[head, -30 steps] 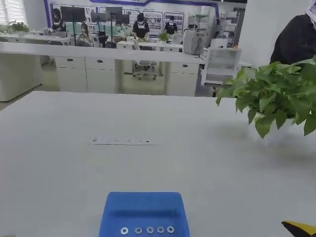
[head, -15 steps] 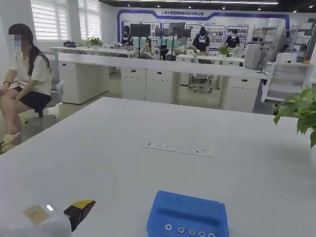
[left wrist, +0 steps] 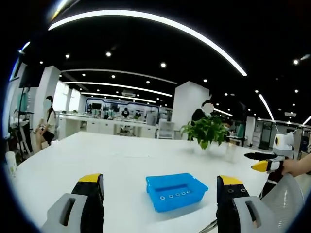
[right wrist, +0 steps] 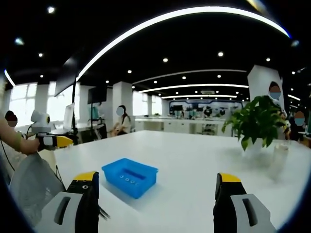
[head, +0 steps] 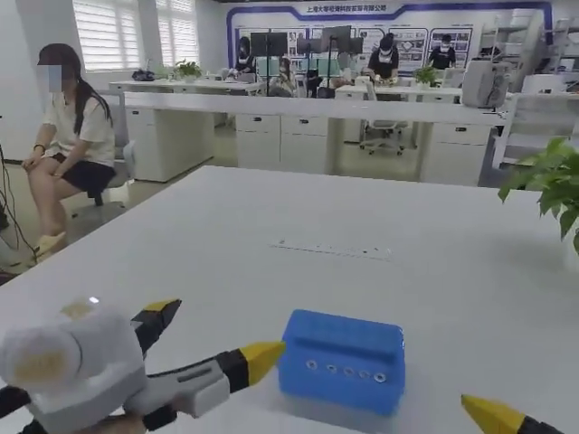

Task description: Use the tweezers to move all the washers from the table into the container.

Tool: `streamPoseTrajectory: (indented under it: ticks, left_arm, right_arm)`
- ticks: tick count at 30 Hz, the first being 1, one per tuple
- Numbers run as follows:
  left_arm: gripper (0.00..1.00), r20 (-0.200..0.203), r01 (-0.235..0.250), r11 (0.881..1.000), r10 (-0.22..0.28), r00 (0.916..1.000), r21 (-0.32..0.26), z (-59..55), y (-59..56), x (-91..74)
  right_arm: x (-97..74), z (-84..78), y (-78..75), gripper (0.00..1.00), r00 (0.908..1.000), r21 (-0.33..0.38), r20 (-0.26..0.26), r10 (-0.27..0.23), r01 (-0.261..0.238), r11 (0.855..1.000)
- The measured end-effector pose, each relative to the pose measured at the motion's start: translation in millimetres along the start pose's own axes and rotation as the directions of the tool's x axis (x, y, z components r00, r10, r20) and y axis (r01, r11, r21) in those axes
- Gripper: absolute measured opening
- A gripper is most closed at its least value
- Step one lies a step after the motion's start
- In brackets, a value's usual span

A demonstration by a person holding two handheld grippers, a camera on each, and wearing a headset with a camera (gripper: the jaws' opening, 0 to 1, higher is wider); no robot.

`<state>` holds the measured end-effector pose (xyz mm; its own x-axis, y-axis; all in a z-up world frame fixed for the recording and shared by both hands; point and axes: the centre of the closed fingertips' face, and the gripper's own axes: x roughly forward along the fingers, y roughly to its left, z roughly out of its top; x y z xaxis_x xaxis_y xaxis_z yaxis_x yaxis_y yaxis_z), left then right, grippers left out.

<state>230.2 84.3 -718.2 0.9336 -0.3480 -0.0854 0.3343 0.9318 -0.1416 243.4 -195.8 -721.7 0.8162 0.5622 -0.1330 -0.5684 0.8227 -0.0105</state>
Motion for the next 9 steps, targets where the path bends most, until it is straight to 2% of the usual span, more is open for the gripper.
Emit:
streamPoseTrajectory:
  ticks: [4,8,9]
  left_arm:
    - [0.99,-0.019,-0.015,1.0,0.015,0.9997,0.021,-3.0,3.2,-1.5]
    - [0.95,-0.087,-0.025,0.999,0.028,0.9958,0.037,-15.0,5.7,-0.6]
    - [0.94,-0.089,-0.024,0.999,0.028,0.9957,0.042,-15.5,3.2,-0.7]
  right_arm:
    - [0.0,-4.8,2.4,0.98,0.9997,-0.001,-0.022,0.011,-0.011,1.0]
    - [0.6,-17.1,6.4,0.93,0.9958,-0.027,-0.086,0.031,-0.033,0.999]
    - [0.3,-17.6,8.0,0.93,0.9955,-0.032,-0.088,0.035,-0.038,0.999]
